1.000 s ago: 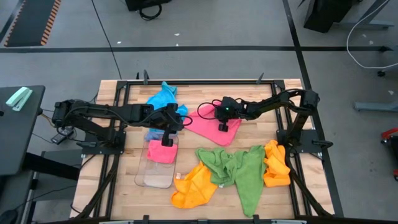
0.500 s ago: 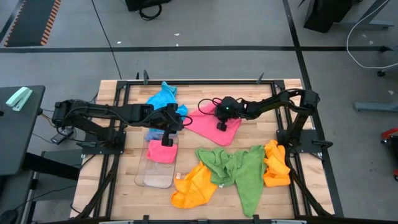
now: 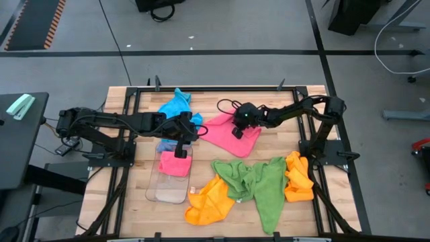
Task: Fold microfiber towels
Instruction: Fold the pink microfiber cloth
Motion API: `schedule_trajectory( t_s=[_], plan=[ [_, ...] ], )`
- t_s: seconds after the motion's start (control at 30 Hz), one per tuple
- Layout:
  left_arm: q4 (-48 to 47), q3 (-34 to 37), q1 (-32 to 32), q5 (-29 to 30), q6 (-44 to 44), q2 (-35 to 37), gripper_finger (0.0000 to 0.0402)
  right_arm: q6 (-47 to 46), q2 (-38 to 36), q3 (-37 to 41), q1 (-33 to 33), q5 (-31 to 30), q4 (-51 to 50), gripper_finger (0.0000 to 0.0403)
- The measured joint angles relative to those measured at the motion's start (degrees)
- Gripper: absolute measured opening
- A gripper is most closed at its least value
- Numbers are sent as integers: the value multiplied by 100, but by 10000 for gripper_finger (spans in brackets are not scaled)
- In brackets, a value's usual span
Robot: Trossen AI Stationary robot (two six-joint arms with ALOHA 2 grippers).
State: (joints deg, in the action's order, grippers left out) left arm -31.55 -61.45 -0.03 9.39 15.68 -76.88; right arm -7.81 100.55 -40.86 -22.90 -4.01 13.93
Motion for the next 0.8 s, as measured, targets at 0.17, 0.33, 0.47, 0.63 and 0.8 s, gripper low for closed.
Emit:
schedule_trajectory(
  t_s=[0.17, 0.33, 0.47, 0.63, 0.8],
  plan=[
    [0, 0, 0, 0, -2, 0, 26, -144, 0, 0, 3, 3, 0, 51],
    [0, 0, 1, 2, 2, 0, 21, -125, 0, -63, 1, 109, -74, 51],
    [0, 0, 0, 0, 0, 0, 13, -5, -2, -250, 5, 153, -136, 51],
    [-2, 0, 0, 2, -2, 0, 18, 144, -2, -433, 3, 153, -315, 51],
    [-2, 0, 0, 2, -2, 0, 28, 283, -2, -503, 3, 151, -517, 43]
  ],
)
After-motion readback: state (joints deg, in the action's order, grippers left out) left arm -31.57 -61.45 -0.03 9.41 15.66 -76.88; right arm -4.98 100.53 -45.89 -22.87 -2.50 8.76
